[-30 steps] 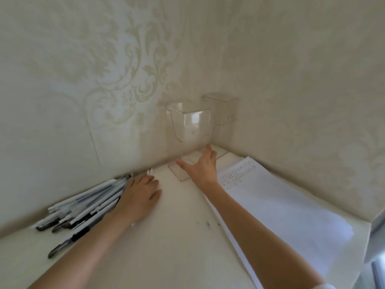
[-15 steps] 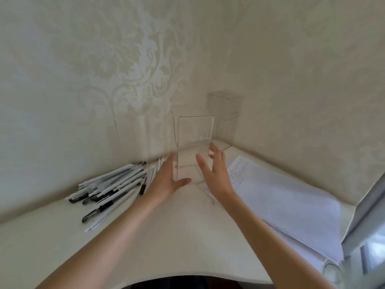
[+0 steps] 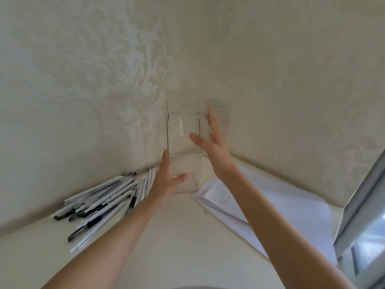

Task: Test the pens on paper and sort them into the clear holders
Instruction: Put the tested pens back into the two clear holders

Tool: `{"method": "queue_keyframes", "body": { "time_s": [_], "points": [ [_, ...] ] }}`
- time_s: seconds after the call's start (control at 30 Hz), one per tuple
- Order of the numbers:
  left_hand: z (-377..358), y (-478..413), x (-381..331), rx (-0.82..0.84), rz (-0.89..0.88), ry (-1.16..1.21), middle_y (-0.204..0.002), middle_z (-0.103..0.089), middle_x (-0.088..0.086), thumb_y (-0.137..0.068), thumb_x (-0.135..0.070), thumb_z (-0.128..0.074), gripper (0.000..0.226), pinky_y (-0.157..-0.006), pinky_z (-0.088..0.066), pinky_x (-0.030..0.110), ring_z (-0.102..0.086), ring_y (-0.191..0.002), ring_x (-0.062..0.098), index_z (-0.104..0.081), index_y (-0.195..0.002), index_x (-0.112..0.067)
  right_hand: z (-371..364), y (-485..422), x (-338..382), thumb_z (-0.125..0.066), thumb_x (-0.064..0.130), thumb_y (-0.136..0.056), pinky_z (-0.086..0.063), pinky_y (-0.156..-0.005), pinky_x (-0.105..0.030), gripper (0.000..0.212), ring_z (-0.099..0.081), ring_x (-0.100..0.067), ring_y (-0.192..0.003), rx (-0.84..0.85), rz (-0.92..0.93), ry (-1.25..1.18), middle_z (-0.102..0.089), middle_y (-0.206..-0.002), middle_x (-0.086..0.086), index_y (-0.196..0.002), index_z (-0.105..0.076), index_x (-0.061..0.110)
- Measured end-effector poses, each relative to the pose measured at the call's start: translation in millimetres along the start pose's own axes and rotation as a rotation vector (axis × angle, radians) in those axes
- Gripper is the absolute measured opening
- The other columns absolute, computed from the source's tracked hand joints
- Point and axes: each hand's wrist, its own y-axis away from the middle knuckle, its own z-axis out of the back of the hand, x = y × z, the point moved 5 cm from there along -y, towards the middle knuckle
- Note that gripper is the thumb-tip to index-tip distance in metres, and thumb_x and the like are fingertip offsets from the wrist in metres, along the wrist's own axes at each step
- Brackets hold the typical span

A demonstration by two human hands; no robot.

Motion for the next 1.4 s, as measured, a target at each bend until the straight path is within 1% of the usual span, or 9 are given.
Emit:
{"method": "queue_keyframes", "body": {
  "time_s": [0.23, 0.43, 0.53, 0.63, 0.8, 0.9, 1.07, 1.23, 1.4],
  "points": [
    [4, 0, 3, 0.032, 0.014, -0.010, -0.153, -0.018, 0.001, -0.078, -0.029, -0.073, 0.101, -0.110, -0.019, 0.028, -0.020, -0.139, 0.015, 0.000, -0.148, -0.020, -1, -68, 11, -0.061, 0.021, -0.085, -0.013, -0.118, -0.043, 0.085, -0.009, -0.014, -0.144, 0.010, 0.016, 0.128, -0.016, -0.157, 0.008, -0.151, -0.008, 0.025],
    [6, 2, 4, 0.055, -0.002, 0.024, -0.152, -0.024, -0.003, -0.070, -0.052, -0.073, 0.107, -0.112, -0.025, 0.043, -0.024, -0.138, 0.012, -0.003, -0.148, -0.028, 4, -83, -5, -0.054, 0.011, -0.091, -0.016, -0.116, -0.032, 0.076, -0.017, -0.011, -0.143, 0.105, -0.086, 0.093, -0.017, -0.158, 0.006, -0.151, -0.010, 0.020],
    [2, 3, 13, 0.046, -0.024, 0.073, -0.152, -0.023, -0.007, -0.068, -0.060, -0.070, 0.106, -0.113, -0.023, 0.044, -0.023, -0.138, 0.007, -0.004, -0.147, -0.034, 32, -77, -35, -0.056, 0.011, -0.091, -0.026, -0.110, -0.029, 0.065, -0.030, -0.013, -0.138, -0.028, -0.173, 0.036, -0.034, -0.150, 0.001, -0.148, -0.024, 0.017],
    [-5, 7, 12, -0.003, -0.048, 0.118, -0.153, -0.011, -0.016, -0.077, -0.051, -0.068, 0.096, -0.115, -0.014, 0.032, -0.014, -0.137, -0.003, -0.003, -0.146, -0.039, 73, -66, -79, -0.060, 0.015, -0.090, -0.033, -0.096, -0.027, 0.060, -0.041, -0.017, -0.128, -0.208, -0.331, 0.091, -0.041, -0.142, -0.004, -0.143, -0.032, 0.014],
    [-11, 6, 16, -0.139, -0.070, 0.072, -0.137, -0.006, -0.031, -0.085, -0.030, -0.062, 0.082, -0.089, -0.005, -0.009, -0.007, -0.121, -0.024, 0.001, -0.138, -0.036, 101, -81, -142, -0.076, 0.035, -0.078, -0.031, -0.109, -0.038, 0.093, -0.033, -0.025, -0.135, -0.193, -0.461, 0.265, -0.026, -0.149, -0.009, -0.147, -0.018, 0.013],
    [-13, 3, 17, -0.149, -0.074, 0.069, -0.135, -0.009, -0.032, -0.085, -0.026, -0.063, 0.081, -0.089, -0.007, -0.009, -0.008, -0.117, -0.030, -0.003, -0.139, -0.032, 99, -100, -158, -0.080, 0.037, -0.073, -0.028, -0.112, -0.040, 0.106, -0.029, -0.026, -0.137, -0.153, -0.455, 0.296, -0.021, -0.151, -0.010, -0.149, -0.011, 0.014],
    [-13, 0, 21, -0.130, -0.047, 0.095, -0.152, -0.016, -0.013, -0.082, -0.035, -0.063, 0.086, -0.098, -0.010, -0.003, -0.014, -0.134, -0.011, -0.008, -0.148, -0.024, 92, -124, -174, -0.082, 0.031, -0.071, -0.029, -0.112, -0.035, 0.107, -0.032, -0.023, -0.134, -0.196, -0.425, 0.276, -0.023, -0.148, -0.011, -0.149, -0.010, 0.013],
    [-13, 0, 22, -0.129, -0.046, 0.119, -0.149, -0.015, -0.018, -0.082, -0.031, -0.063, 0.084, -0.094, -0.010, -0.006, -0.013, -0.129, -0.020, -0.007, -0.145, -0.029, 90, -130, -186, -0.083, 0.030, -0.070, -0.031, -0.111, -0.035, 0.104, -0.034, -0.024, -0.130, -0.238, -0.389, 0.234, -0.021, -0.143, -0.011, -0.147, -0.016, 0.013],
    [-13, -1, 23, -0.142, -0.052, 0.111, -0.152, -0.015, -0.013, -0.084, -0.032, -0.065, 0.085, -0.098, -0.010, -0.004, -0.014, -0.133, -0.011, -0.008, -0.147, -0.027, 82, -125, -187, -0.081, 0.047, -0.067, -0.024, -0.114, -0.043, 0.116, -0.021, -0.027, -0.139, -0.165, -0.421, 0.324, -0.023, -0.150, -0.008, -0.151, -0.008, 0.014]
  ]
}}
